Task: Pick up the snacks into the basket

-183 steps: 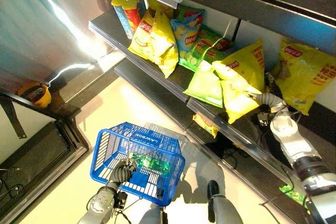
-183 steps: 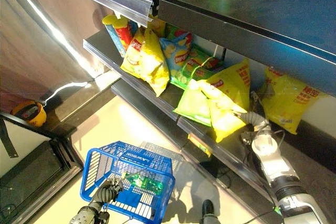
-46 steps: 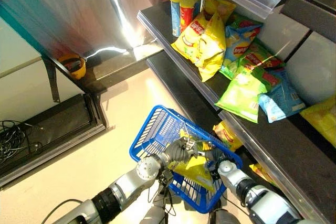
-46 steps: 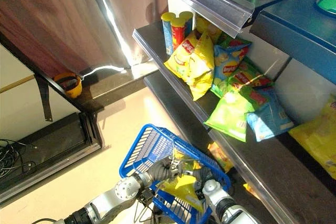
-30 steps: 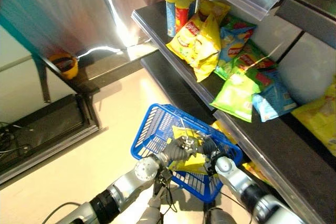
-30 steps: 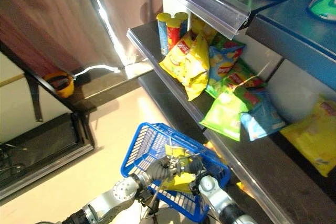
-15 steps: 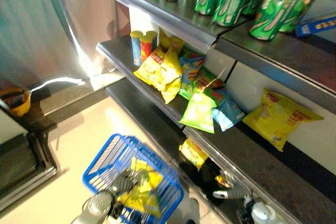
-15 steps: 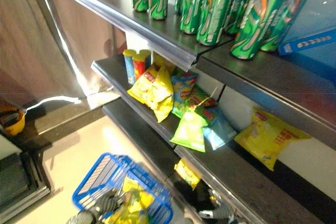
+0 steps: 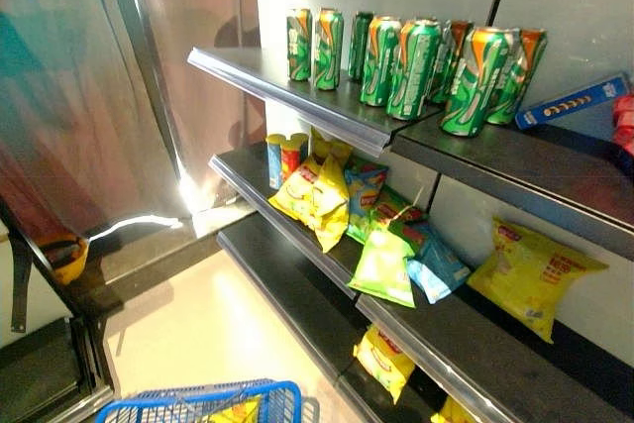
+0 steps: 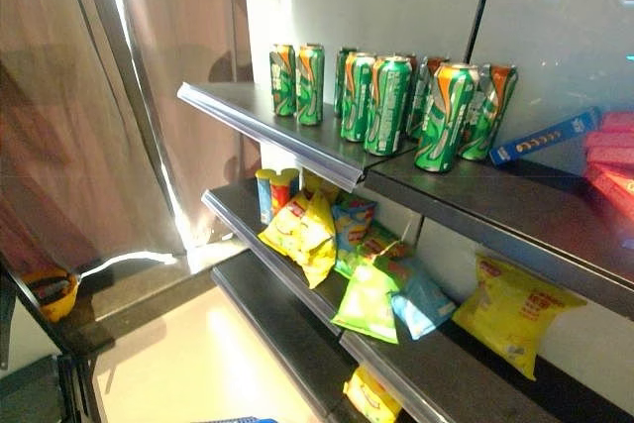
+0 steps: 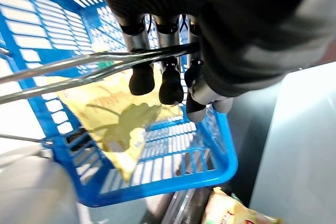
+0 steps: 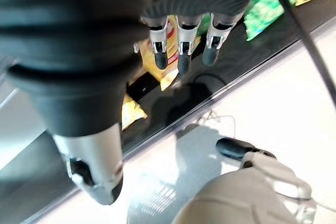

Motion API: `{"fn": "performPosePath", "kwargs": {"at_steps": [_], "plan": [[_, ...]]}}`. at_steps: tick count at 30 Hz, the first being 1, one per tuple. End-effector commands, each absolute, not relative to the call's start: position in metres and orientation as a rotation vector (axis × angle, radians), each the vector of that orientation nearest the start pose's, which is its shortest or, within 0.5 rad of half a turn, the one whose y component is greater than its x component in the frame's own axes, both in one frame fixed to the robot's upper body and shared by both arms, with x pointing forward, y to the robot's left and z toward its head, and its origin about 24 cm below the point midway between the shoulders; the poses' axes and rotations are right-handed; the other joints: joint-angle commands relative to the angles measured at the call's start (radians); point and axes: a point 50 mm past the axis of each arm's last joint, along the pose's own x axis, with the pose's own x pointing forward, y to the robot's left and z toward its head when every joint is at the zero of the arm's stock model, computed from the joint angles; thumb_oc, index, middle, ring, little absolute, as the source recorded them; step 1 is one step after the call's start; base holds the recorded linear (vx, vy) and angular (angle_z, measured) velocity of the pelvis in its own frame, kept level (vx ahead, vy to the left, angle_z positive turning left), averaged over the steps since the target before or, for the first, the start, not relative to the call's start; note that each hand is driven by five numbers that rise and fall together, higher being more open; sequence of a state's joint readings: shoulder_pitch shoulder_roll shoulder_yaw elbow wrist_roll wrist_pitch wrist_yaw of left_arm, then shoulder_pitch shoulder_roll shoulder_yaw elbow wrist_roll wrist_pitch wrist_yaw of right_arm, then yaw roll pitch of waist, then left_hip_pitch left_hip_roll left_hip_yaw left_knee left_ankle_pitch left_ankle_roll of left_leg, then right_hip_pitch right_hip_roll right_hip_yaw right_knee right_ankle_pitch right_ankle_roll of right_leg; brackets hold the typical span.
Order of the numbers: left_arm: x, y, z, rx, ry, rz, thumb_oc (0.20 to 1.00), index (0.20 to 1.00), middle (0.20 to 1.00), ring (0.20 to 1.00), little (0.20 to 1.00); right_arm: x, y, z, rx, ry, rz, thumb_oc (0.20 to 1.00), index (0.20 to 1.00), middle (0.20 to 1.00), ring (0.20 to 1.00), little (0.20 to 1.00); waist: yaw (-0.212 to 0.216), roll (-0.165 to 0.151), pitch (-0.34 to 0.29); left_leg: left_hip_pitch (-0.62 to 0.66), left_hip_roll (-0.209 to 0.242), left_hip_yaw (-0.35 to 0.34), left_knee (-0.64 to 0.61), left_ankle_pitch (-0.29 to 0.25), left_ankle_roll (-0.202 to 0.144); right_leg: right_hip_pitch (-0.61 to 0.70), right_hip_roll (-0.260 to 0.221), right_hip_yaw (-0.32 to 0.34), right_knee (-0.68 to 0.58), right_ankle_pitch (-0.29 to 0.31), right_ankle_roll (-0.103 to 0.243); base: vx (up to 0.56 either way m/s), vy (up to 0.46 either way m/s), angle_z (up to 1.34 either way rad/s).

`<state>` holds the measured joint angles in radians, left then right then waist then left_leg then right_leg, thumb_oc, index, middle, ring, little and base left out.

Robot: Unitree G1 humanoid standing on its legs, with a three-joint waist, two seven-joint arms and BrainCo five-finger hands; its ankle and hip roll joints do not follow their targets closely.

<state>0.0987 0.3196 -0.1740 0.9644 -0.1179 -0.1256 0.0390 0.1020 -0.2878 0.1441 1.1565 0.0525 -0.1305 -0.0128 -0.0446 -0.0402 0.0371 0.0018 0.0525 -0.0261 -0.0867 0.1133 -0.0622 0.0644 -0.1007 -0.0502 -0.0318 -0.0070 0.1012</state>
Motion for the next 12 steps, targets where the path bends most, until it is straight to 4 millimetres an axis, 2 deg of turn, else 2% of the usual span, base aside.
{"fn": "performPosePath", "kwargs": {"at_steps": [1,2,3,5,8,12], "plan": [[0.136,0.259,-0.128,0.414,0.872,0.066,0.2,0.2,0.2,0.2,0.2,0.096,-0.25,-0.152,-0.258,1.071,-0.144,1.0,1.0,1.0,1.0,1.0,0.002,-0.041,0.023,-0.018,-0.002,0.055,0.168,-0.188,-0.008,-0.072,-0.049,0.006,0.002,0.037,0.075,0.02,0.019,-0.12],[0.127,0.261,-0.133,0.419,0.916,0.072,0.2,0.2,0.2,0.2,0.2,0.093,-0.25,-0.152,-0.261,1.081,-0.147,1.0,1.0,1.0,1.0,1.0,0.002,-0.041,0.021,-0.013,-0.001,0.058,0.167,-0.189,-0.008,-0.068,-0.048,0.008,0.0,0.038,0.075,0.02,0.011,-0.14],[0.127,0.261,-0.133,0.419,0.916,0.072,0.2,0.2,0.2,0.2,0.2,0.094,-0.25,-0.152,-0.261,1.081,-0.147,1.0,1.0,1.0,1.0,1.0,0.002,-0.041,0.022,-0.013,-0.001,0.058,0.167,-0.189,-0.008,-0.068,-0.048,0.008,0.0,0.038,0.075,0.03,0.02,-0.12],[0.108,0.263,-0.143,0.426,1.015,0.085,0.2,0.2,0.2,0.2,0.2,0.086,-0.251,-0.156,-0.249,1.123,-0.167,1.0,1.0,1.0,1.0,1.0,0.003,-0.041,0.014,-0.003,-0.001,0.06,0.159,-0.189,-0.007,-0.061,-0.047,0.006,-0.003,0.036,0.074,0.03,0.022,-0.08],[0.097,0.261,-0.148,0.412,1.07,0.093,0.2,0.2,0.2,0.2,0.2,0.085,-0.249,-0.157,-0.233,1.131,-0.179,1.0,1.0,1.0,1.0,1.0,0.003,-0.04,0.008,0.006,0.002,0.06,0.149,-0.187,-0.008,-0.05,-0.046,0.001,-0.005,0.031,0.072,0.02,0.004,-0.03],[0.104,0.256,-0.147,0.42,1.046,0.067,0.2,0.2,0.2,0.2,0.2,0.088,-0.247,-0.156,-0.226,1.126,-0.18,1.0,1.0,1.0,1.0,1.0,0.003,-0.037,0.005,0.007,0.003,0.051,0.145,-0.183,-0.011,-0.043,-0.048,-0.011,-0.002,0.02,0.068,0.0,0.0,0.0]]}}
